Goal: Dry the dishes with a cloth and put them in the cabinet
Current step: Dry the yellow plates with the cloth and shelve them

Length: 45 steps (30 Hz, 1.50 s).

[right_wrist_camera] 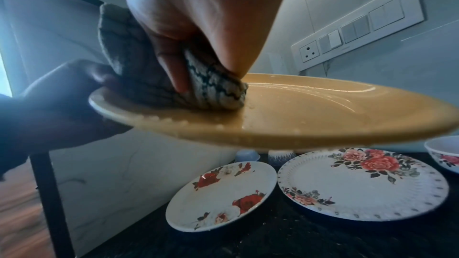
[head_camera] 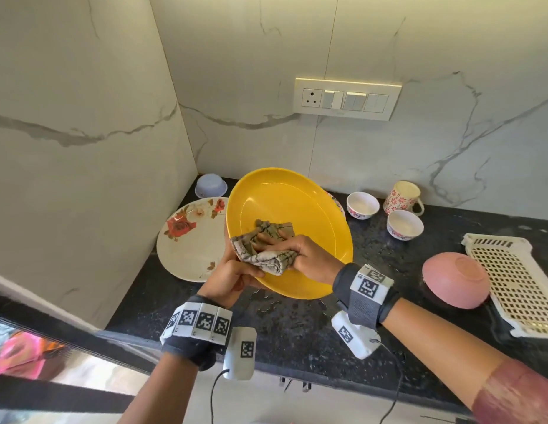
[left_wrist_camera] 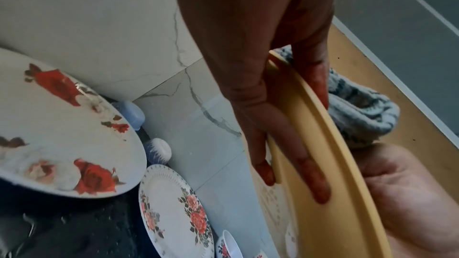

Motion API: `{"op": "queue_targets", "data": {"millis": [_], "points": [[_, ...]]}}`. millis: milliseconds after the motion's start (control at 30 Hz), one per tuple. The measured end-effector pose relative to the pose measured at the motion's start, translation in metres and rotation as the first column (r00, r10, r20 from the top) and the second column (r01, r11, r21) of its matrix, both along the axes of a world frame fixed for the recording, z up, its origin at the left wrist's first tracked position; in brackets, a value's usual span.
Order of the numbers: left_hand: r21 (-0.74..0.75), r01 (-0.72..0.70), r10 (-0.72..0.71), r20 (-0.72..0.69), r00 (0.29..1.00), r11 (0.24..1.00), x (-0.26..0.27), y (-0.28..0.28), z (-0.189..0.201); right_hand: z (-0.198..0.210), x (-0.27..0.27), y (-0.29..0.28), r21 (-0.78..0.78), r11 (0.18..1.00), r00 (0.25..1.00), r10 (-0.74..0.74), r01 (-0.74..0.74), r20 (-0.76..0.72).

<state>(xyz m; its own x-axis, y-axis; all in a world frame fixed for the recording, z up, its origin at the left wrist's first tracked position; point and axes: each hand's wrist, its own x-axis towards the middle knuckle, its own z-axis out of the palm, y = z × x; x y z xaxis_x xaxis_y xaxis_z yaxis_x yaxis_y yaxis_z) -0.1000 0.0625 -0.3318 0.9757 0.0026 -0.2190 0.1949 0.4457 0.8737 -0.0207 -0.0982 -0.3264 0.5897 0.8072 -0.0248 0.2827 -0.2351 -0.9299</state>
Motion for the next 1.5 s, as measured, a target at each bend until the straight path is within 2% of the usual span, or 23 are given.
{"op": "queue_targets", "data": {"millis": [133,267,367,500,600,700,767,833,900,967,1067,1167,1233,1267,1333,1400,1467,1500], "points": [[-0.079,0.019,-0.016,0.037,0.999,0.997,-0.004,0.000,-0.007,-0.006,0.003,-0.018,-0.095,0.995,0.994,0.016,-0.006,0.111],[-0.078,-0.074,0.074,-0.005,0.997,0.994,0.002,0.003,-0.010,-0.011,0.001,-0.042,-0.066,0.993,0.983,0.107,-0.098,0.151],[-0.058,-0.088,0.086,-0.030,0.996,0.994,0.002,0.005,-0.009,-0.014,0.001,-0.068,-0.062,0.996,0.983,0.067,-0.057,0.171],[-0.027,-0.076,0.075,-0.029,0.997,0.997,0.004,-0.001,-0.005,-0.026,0.008,-0.107,-0.052,0.991,0.963,-0.106,0.123,0.246],[-0.036,-0.055,0.053,-0.045,0.998,0.998,0.005,-0.009,-0.005,-0.029,0.015,-0.114,0.007,0.926,0.901,-0.369,0.377,0.229],[-0.005,-0.012,0.012,-0.045,0.999,1.000,0.003,-0.019,-0.003,-0.021,0.024,-0.102,0.037,0.831,0.825,-0.555,0.554,0.107],[0.032,0.019,-0.018,-0.031,0.999,0.999,0.004,-0.024,0.001,-0.015,0.033,-0.088,0.043,0.800,0.801,-0.599,0.599,-0.019],[0.055,0.030,-0.028,-0.037,0.999,0.998,0.005,-0.026,0.004,-0.007,0.043,-0.070,0.084,0.790,0.794,-0.608,0.607,-0.027],[0.080,0.044,-0.041,-0.044,0.998,0.996,0.005,-0.030,0.007,0.005,0.053,-0.052,0.137,0.799,0.805,-0.592,0.585,0.018],[0.088,0.048,-0.045,-0.033,0.998,0.995,0.005,-0.035,0.009,0.016,0.058,-0.032,0.169,0.855,0.858,-0.508,0.490,0.080],[0.079,-0.016,0.015,0.019,1.000,0.997,0.009,-0.033,0.012,0.022,0.048,-0.014,0.107,0.960,0.899,-0.281,0.260,0.336],[0.090,-0.053,0.047,0.075,0.996,0.994,0.010,-0.020,0.017,0.006,0.030,-0.027,0.024,0.999,0.919,-0.048,0.042,0.391],[0.081,-0.067,0.060,0.089,0.994,0.994,0.007,-0.013,0.017,-0.017,0.023,-0.045,-0.019,1.000,0.909,-0.004,0.012,0.418],[0.087,-0.075,0.067,0.090,0.994,0.993,0.006,-0.011,0.017,-0.027,0.022,-0.053,-0.004,0.998,0.906,-0.052,0.059,0.420],[0.103,-0.077,0.069,0.085,0.994,0.992,0.005,-0.010,0.016,-0.038,0.024,-0.063,0.073,0.970,0.900,-0.244,0.233,0.362],[0.111,-0.057,0.049,0.070,0.996,0.992,0.003,-0.015,0.017,-0.038,0.030,-0.061,0.165,0.895,0.856,-0.444,0.413,0.265],[0.147,-0.024,0.015,0.059,0.998,0.989,0.004,-0.022,0.018,-0.031,0.036,-0.052,0.281,0.763,0.781,-0.621,0.582,0.068],[0.182,-0.015,0.005,0.056,0.998,0.983,0.004,-0.026,0.018,-0.027,0.039,-0.048,0.320,0.654,0.714,-0.690,0.685,-0.120]]}}
